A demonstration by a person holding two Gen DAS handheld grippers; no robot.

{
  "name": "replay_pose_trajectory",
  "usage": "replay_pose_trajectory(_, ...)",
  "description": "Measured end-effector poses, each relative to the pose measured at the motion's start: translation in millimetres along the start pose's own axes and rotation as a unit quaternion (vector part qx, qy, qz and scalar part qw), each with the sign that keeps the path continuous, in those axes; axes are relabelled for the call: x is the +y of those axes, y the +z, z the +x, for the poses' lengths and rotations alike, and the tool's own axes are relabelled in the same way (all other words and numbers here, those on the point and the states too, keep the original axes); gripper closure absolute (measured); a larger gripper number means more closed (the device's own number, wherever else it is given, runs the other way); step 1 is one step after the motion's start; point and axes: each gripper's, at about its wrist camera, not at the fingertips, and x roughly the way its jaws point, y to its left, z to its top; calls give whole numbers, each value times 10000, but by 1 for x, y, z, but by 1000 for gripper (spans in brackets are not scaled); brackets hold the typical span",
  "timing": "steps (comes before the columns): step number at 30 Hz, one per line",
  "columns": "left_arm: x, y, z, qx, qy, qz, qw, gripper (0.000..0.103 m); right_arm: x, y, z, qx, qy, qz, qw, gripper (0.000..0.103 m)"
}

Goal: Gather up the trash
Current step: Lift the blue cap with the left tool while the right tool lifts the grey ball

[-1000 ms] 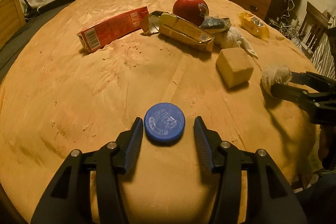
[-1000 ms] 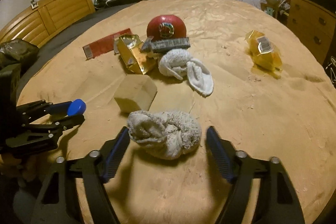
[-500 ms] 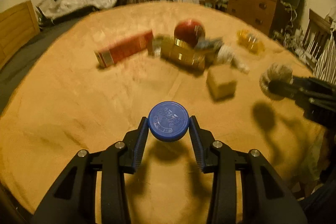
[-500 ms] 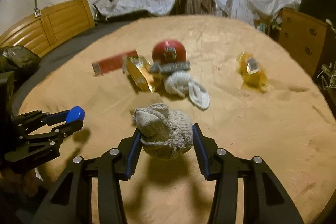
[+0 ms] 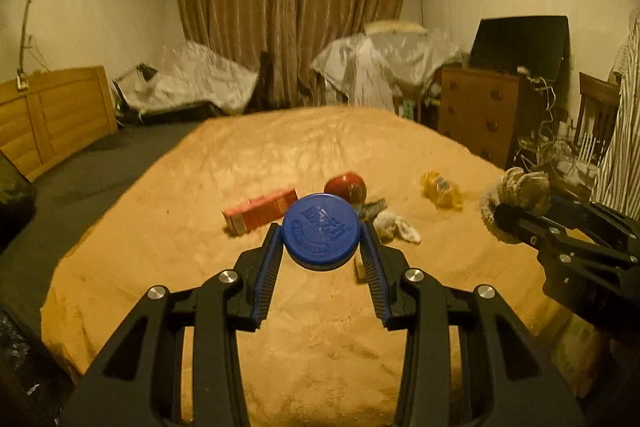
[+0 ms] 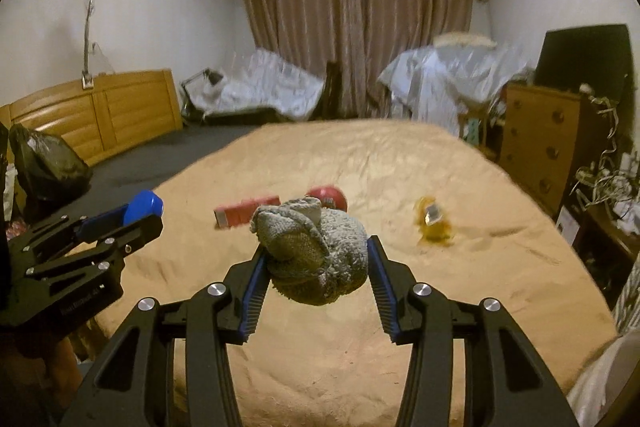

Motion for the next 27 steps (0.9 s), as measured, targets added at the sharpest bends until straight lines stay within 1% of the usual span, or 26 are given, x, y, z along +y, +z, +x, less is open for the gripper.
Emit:
replay_pose_trajectory(2,-1,2,-9,-132,25,-63,9999,65,3,0,-19,-207,-146,-25,9997,54)
replay_pose_trajectory(8,-8,7,-34,-542,188,-111,9983,64,13,-2,-59,-523,-321,40,9981,54)
replay_pose_trajectory(14,-12,5,-41,-595,189,-118,9980,64,19,-7,-86,-682,-414,90,9968,53)
replay_pose_trajectory(21,-11,7,-47,-607,138,-107,9980,64,20,-5,-95,-691,-389,106,9968,53)
replay_pose_trajectory(27,-10,7,-53,-633,140,-113,9978,64,29,1,-92,-687,-371,96,9969,53)
